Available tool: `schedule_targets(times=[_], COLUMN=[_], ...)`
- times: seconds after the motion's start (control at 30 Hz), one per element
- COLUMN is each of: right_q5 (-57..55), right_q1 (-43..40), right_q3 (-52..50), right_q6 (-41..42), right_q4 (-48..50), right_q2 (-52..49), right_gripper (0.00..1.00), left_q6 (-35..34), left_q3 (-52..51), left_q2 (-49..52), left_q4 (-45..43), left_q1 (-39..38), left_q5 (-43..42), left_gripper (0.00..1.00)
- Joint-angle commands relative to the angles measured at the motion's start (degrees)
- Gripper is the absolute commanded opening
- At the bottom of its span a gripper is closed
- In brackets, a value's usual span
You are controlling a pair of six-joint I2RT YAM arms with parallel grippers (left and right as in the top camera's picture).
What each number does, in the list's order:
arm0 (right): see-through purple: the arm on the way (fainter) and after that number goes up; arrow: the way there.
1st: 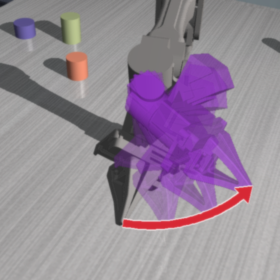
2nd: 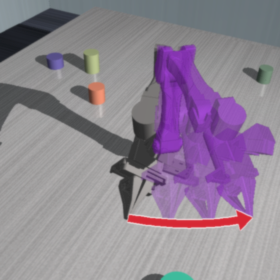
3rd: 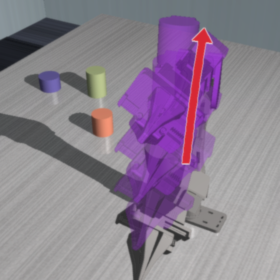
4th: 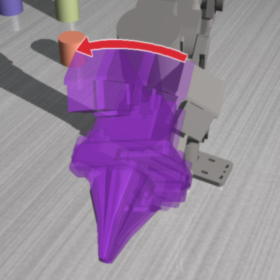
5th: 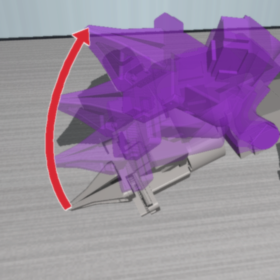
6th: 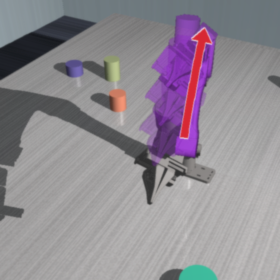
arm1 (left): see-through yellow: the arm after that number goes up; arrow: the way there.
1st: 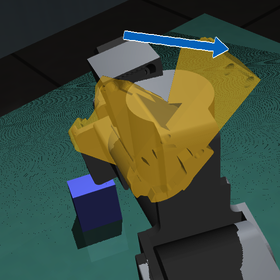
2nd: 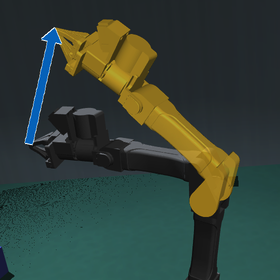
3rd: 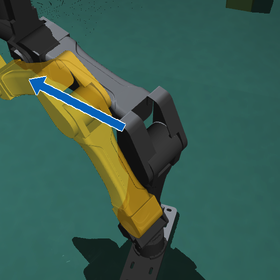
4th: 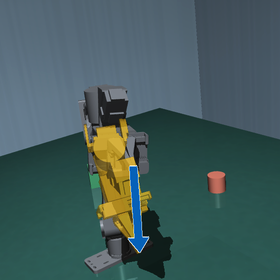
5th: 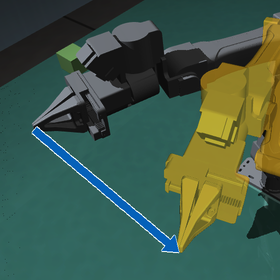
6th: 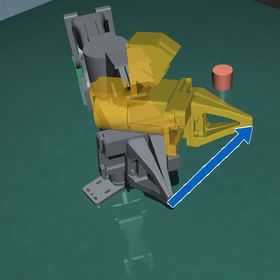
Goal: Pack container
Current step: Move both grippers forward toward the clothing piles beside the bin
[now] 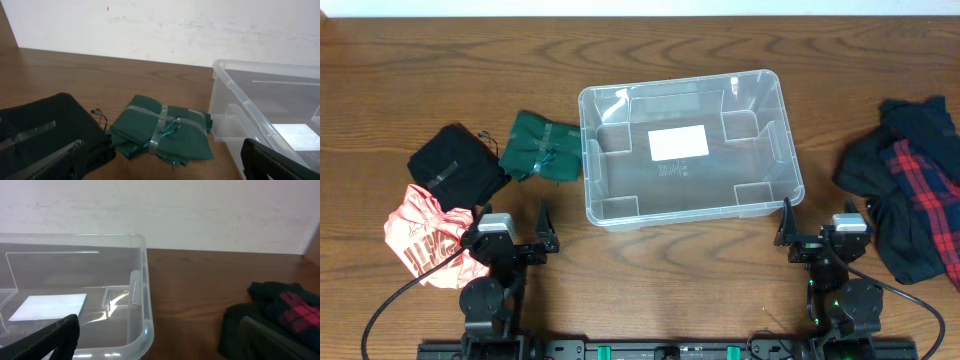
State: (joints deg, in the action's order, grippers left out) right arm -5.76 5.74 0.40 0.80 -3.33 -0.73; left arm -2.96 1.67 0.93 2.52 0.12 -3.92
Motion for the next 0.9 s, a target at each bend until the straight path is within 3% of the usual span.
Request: schedule_targets(times=[0.0,0.3,0.43,0.6,0.87], right_q5=[2.2,2.8,-0.4,-3.1,-3.7], right_q1=[-0.4,-0.4,-0.4,-0.4,-0.5], right_q3=[-0.1,3.8,10.6,23.2,46.5], right_q6=[-0.4,0.9,0.9,2.3,7.5], right_q4=[0.6,-2.5,-8.8,-18.7,-37.4], right_q2=[-0.1,-0.2,-1.7,-9.0,-30.5], right_gripper=[0.99,0.99,0.99,0.99,0.99], left_q6=[-0.3,-4.9,-6.3,-6.6,-6.6], left_q3=[-1.4,2.4,9.3,23.1,47.8], left_q2=[0.1,1.0,5.4,17.2,42.9], left_q4=[1.0,1.6,7.2,17.1,40.4], left_q1=[-0.2,-0.2,-0.2,-0.2,-0.2], left_q5=[-0.8,-3.5,-4.7,-8.3,-16.1], left_gripper=[0.98,0.98,0.98,0.98,0.98])
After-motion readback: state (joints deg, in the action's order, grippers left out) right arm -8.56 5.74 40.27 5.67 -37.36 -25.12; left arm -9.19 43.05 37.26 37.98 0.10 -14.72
